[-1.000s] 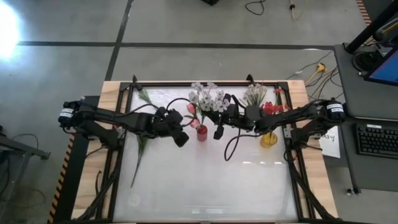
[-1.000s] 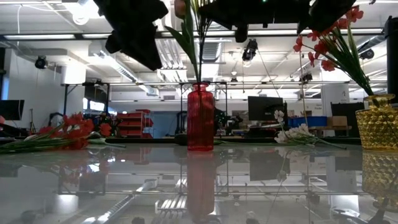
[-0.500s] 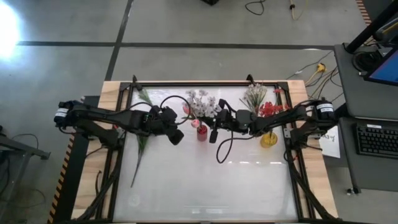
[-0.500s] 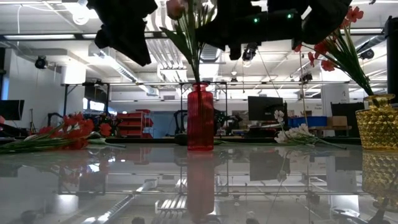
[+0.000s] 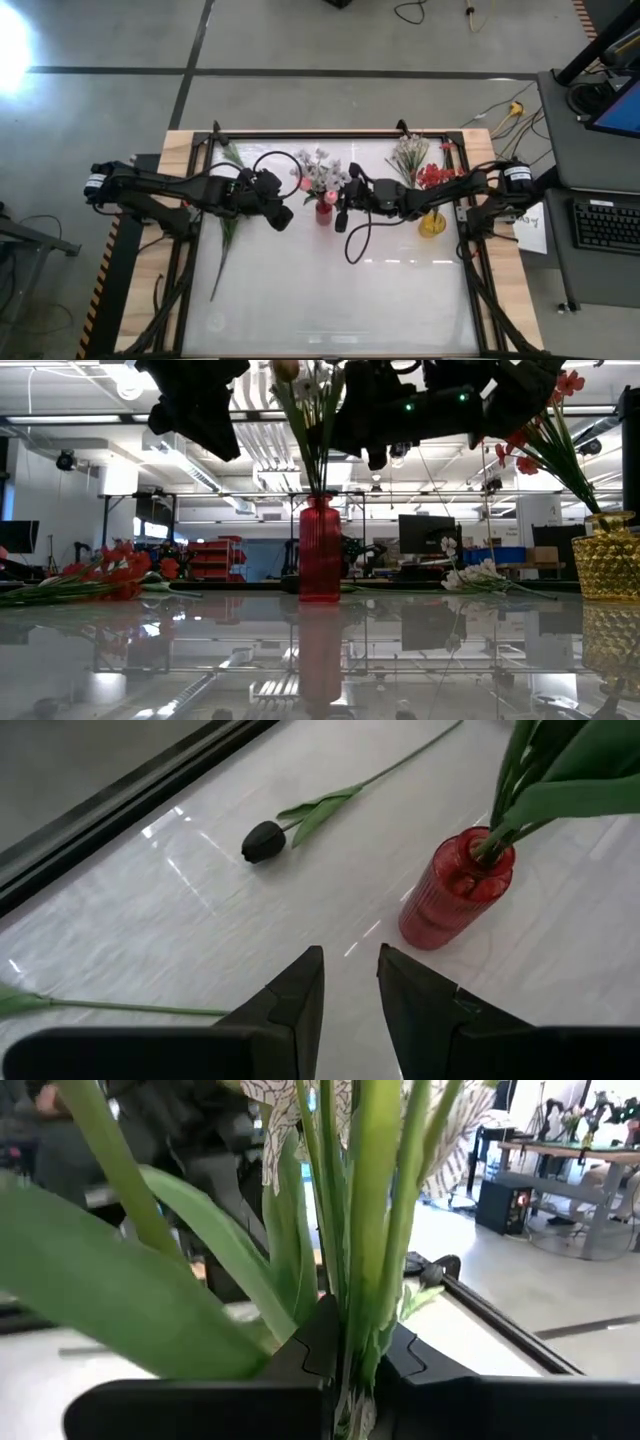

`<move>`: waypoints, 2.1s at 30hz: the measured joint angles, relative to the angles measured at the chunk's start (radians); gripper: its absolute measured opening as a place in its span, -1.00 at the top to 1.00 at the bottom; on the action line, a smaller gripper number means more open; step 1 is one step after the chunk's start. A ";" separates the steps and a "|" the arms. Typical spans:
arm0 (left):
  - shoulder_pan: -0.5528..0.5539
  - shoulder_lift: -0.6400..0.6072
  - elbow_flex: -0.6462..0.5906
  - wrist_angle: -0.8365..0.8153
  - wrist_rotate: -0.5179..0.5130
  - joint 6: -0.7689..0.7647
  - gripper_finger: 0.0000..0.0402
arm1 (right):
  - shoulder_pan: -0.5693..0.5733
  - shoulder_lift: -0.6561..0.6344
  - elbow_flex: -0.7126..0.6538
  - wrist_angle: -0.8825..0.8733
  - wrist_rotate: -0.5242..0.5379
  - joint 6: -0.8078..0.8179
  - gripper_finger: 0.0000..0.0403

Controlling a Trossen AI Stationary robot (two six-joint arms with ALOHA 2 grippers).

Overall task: Sort flowers into vase by color
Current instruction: Put the bottom white flowers into the red vase

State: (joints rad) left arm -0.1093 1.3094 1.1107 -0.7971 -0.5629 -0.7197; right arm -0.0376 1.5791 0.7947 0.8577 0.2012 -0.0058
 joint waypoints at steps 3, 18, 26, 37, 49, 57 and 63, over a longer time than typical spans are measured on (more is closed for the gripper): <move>0.000 0.000 0.000 0.000 0.000 0.000 0.57 | 0.000 0.000 -0.004 -0.032 0.000 -0.014 0.94; 0.000 -0.002 0.000 0.000 -0.001 -0.001 0.57 | 0.000 0.007 -0.011 -0.097 0.000 -0.089 0.86; 0.000 -0.017 0.000 0.000 -0.001 -0.033 0.57 | 0.000 -0.068 -0.003 -0.147 0.000 -0.125 0.33; 0.002 -0.035 0.000 0.024 -0.002 -0.057 0.57 | 0.000 -0.246 -0.003 -0.373 -0.073 -0.088 0.00; 0.020 -0.035 0.000 0.037 -0.003 -0.053 0.57 | 0.000 -0.328 0.003 -0.515 -0.070 -0.019 0.00; 0.020 -0.035 0.000 0.036 0.004 -0.053 0.57 | 0.000 -0.354 0.102 -0.796 -0.060 0.009 0.00; 0.020 -0.035 0.000 0.053 0.005 -0.053 0.57 | 0.000 -0.341 0.204 -1.055 -0.060 0.022 0.00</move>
State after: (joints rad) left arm -0.0895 1.2743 1.1103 -0.7442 -0.5581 -0.7727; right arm -0.0380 1.2379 0.9986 -0.1971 0.1410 0.0165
